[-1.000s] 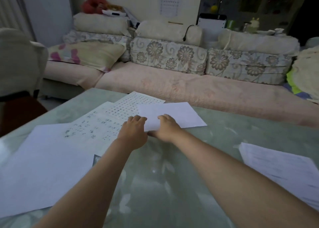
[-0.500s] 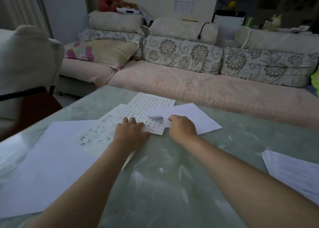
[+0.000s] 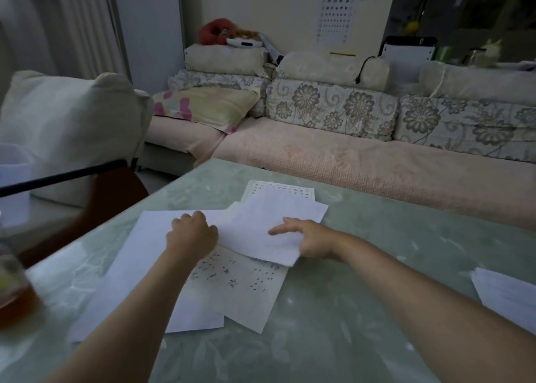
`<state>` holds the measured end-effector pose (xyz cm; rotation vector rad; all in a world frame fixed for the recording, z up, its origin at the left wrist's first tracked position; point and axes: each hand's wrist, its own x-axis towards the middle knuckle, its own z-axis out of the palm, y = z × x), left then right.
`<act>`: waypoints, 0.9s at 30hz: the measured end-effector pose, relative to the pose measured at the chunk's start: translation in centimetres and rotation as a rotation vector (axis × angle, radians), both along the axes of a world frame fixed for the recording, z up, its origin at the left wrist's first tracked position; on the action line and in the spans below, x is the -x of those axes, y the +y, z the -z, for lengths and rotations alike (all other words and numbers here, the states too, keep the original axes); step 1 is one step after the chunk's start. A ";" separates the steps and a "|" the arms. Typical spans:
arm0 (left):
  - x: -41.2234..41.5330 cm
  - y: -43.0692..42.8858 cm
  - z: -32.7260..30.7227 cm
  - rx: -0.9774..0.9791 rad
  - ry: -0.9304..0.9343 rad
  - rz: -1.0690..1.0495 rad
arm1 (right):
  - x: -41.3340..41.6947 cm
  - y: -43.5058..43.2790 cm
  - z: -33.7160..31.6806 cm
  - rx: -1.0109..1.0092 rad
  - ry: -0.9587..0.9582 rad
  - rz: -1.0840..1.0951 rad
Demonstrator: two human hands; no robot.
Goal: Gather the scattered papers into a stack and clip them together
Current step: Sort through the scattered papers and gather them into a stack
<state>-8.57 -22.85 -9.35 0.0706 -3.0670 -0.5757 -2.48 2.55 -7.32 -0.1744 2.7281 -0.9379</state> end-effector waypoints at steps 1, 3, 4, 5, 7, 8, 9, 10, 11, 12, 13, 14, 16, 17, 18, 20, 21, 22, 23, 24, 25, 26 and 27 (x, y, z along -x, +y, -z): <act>0.1 -0.1 0.1 0.021 -0.032 -0.011 | 0.2 -0.1 -0.4 0.095 -0.019 0.052; 0.7 0.2 -0.1 0.012 -0.052 -0.024 | 1.0 -0.4 -0.3 0.179 0.034 0.171; 1.0 0.5 -0.3 -0.011 -0.064 -0.030 | 1.5 -0.5 0.1 0.110 0.080 0.224; 1.2 0.8 -0.4 -0.032 -0.084 -0.027 | 2.0 -0.5 0.7 -0.005 0.103 0.269; 1.4 1.4 -0.6 -0.027 -0.128 -0.006 | 2.6 -0.7 2.3 -0.213 0.041 0.281; 1.4 1.6 -0.7 -0.020 -0.143 0.001 | 2.6 -0.8 3.0 -0.277 0.006 0.246; 1.3 1.8 -0.9 -0.031 -0.153 0.002 | 2.4 -0.7 3.6 -0.327 -0.002 0.191; 1.2 1.9 -1.0 -0.067 -0.167 -0.001 | 2.1 -0.7 3.9 -0.379 0.018 0.140; 1.1 2.0 -1.2 -0.127 -0.189 -0.001 | 1.8 -0.5 4.1 -0.412 0.048 0.105; 1.1 2.1 -1.5 -0.207 -0.222 0.003 | 1.4 -0.3 4.1 -0.414 0.074 0.080; 1.0 2.1 -1.7 -0.289 -0.262 0.005 | 1.2 0.1 4.1 -0.397 0.091 0.065; 0.9 2.0 -1.9 -0.364 -0.308 0.003 | 1.0 0.5 4.1 -0.375 0.102 0.042; 0.6 1.6 -2.4 -0.520 -0.423 0.000 | 0.5 1.4 3.7 -0.329 0.123 -0.010; 0.4 1.4 -2.6 -0.596 -0.487 0.006 | 0.2 1.8 3.6 -0.297 0.136 -0.027; 0.0 1.3 -2.7 -0.669 -0.545 0.016 | -0.2 2.1 3.5 -0.262 0.148 -0.038; -0.4 1.3 -2.6 -0.760 -0.578 0.041 | -1.1 2.3 3.3 -0.179 0.172 -0.061; -0.5 1.5 -2.4 -0.761 -0.560 0.049 | -1.6 2.1 3.2 -0.142 0.183 -0.068; -0.8 1.7 -2.4 -0.743 -0.529 0.054 | -2.1 1.8 3.2 -0.110 0.198 -0.066; -1.0 1.9 -2.3 -0.706 -0.483 0.059 | -2.5 1.5 3.3 -0.081 0.226 -0.047; -1.3 2.0 -2.4 -0.660 -0.431 0.068 | -2.9 1.1 3.3 -0.055 0.262 -0.009; -1.5 2.1 -2.5 -0.623 -0.384 0.074 | -3.1 0.8 3.2 -0.036 0.295 0.043; -1.8 2.0 -2.6 -0.607 -0.342 0.076 | -3.4 0.5 3.0 -0.028 0.320 0.107; -2.3 1.9 -2.9 -0.619 -0.315 0.073 | -3.6 0.4 2.6 -0.021 0.339 0.177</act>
